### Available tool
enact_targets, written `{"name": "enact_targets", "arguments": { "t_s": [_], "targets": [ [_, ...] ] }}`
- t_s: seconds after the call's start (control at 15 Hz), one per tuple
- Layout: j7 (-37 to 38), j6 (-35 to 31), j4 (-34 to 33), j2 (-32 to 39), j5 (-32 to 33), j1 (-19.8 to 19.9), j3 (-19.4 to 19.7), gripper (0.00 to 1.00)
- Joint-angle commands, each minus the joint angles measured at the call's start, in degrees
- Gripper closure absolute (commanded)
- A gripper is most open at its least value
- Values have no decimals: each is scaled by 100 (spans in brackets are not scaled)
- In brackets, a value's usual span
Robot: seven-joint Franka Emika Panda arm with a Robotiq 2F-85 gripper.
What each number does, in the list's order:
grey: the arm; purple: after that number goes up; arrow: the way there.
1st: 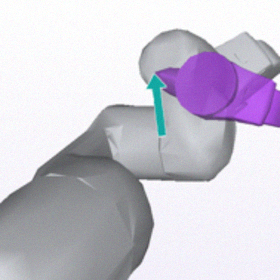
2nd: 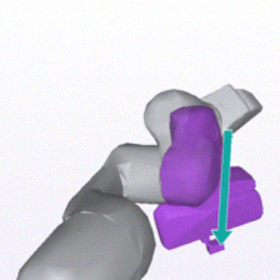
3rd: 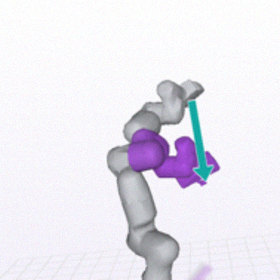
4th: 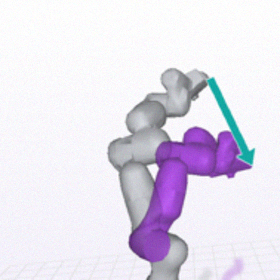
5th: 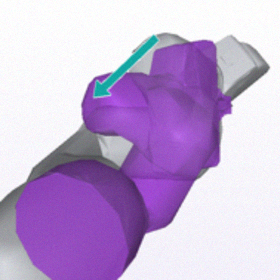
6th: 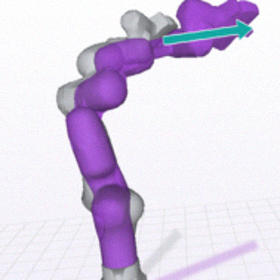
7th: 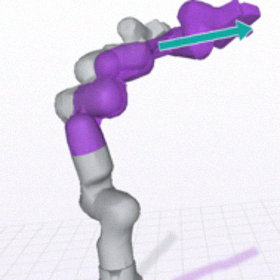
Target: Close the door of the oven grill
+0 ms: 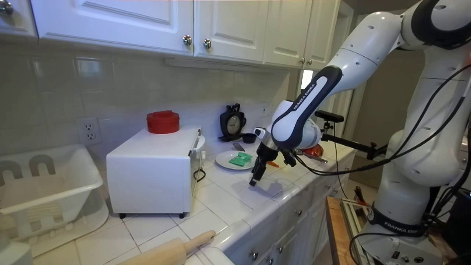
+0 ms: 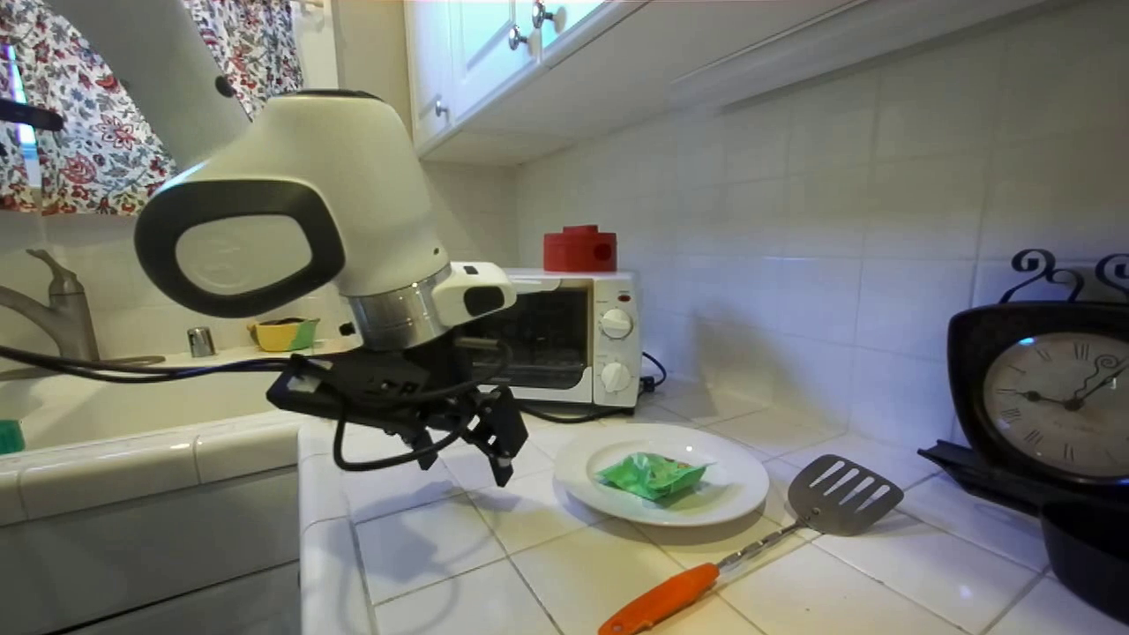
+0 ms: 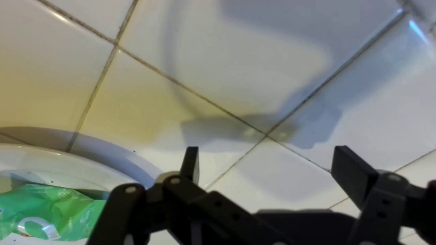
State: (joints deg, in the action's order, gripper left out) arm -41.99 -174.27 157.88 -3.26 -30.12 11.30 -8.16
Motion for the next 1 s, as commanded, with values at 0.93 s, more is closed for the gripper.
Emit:
{"name": "enact_targets", "arguments": {
  "t_s": [0.93],
  "targets": [
    [3379,3609,-196,-2241,2735,-803,638,0]
  ]
}}
